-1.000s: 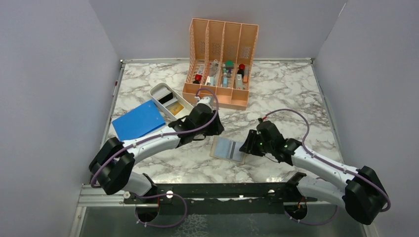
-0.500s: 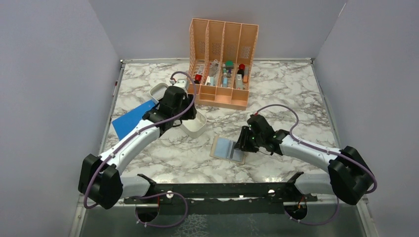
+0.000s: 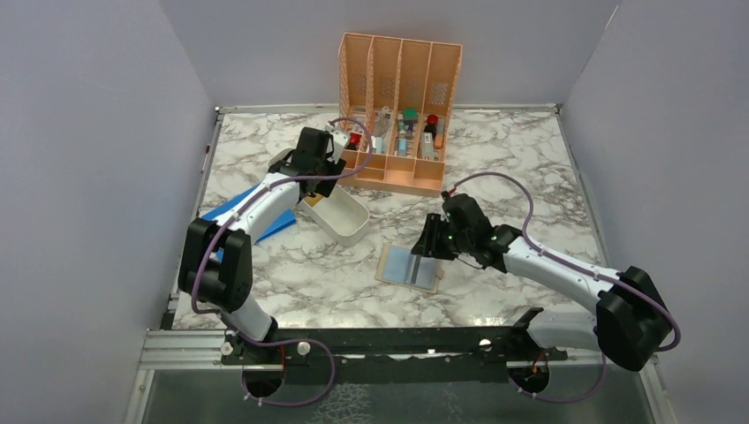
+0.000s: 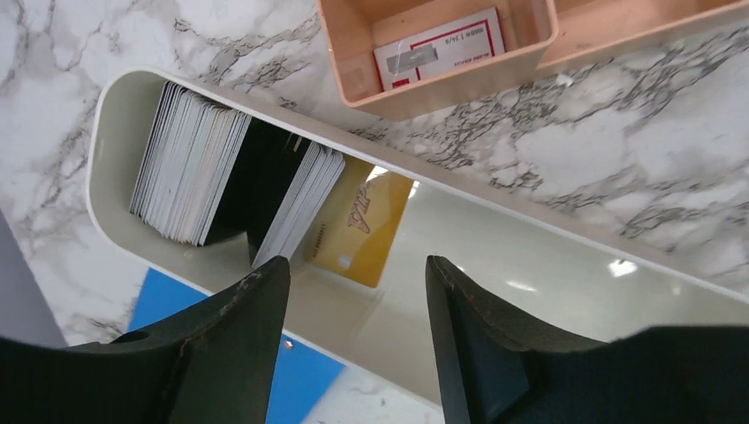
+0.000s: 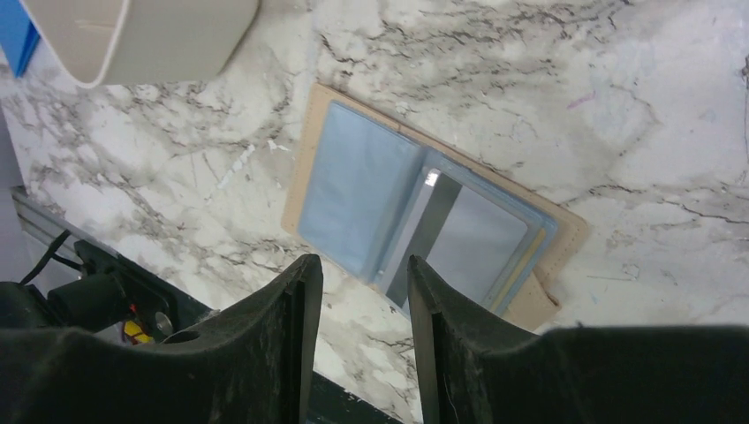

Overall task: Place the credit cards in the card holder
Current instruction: Pick up the credit card from the storage box.

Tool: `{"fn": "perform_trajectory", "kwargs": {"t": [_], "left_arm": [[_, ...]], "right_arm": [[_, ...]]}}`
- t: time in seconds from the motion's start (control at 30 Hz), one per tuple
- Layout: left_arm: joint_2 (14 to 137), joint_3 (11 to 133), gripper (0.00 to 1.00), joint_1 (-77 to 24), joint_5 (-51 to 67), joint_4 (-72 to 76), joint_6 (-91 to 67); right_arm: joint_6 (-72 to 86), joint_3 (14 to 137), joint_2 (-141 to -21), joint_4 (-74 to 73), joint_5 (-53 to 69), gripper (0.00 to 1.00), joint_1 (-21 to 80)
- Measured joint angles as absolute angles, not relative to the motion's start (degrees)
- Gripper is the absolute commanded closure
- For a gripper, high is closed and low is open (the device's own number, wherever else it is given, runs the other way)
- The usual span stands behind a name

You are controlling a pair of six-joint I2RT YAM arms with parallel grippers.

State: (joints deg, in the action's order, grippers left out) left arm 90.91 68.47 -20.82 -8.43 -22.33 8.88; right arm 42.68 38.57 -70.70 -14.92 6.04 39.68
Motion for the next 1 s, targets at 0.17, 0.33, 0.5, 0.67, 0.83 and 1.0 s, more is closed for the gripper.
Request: {"fn": "perform_trajectory", "kwargs": {"t": [0.17,0.33,0.5,0.67,0.83,1.0], "left_arm": [[92.8,65.6,0.36,-20.4,-8.7,-18.3,21.8],[94.7,63.6,0.35,-19.1,-9.5,-11.8,28.9],[98.7,62.8,0.33,-17.5,-10.3,-7.5,32.5],[100.8,62.2,0.33,-17.2,-11.7,-5.1,35.0],[102.8,62.2,0.34,-17.2,-14.7,-1.7,37.7],[103.2,62.2,0.38,-16.9,-16.4,-0.1,38.6]], "right_arm": [[41.2,41.1,-70.5,-16.1,6.2,0.54,39.7],[40.0,43.0,-70.5,-16.8,6.1,0.53,39.7],[39.4,43.5,-70.5,-17.0,5.9,0.53,39.7],[39.4,43.6,-70.5,-17.5,5.5,0.53,39.7],[39.4,43.9,-70.5,-18.2,5.1,0.53,39.7],[39.4,44.6,-70.3,-18.9,4.9,0.53,39.7]]}}
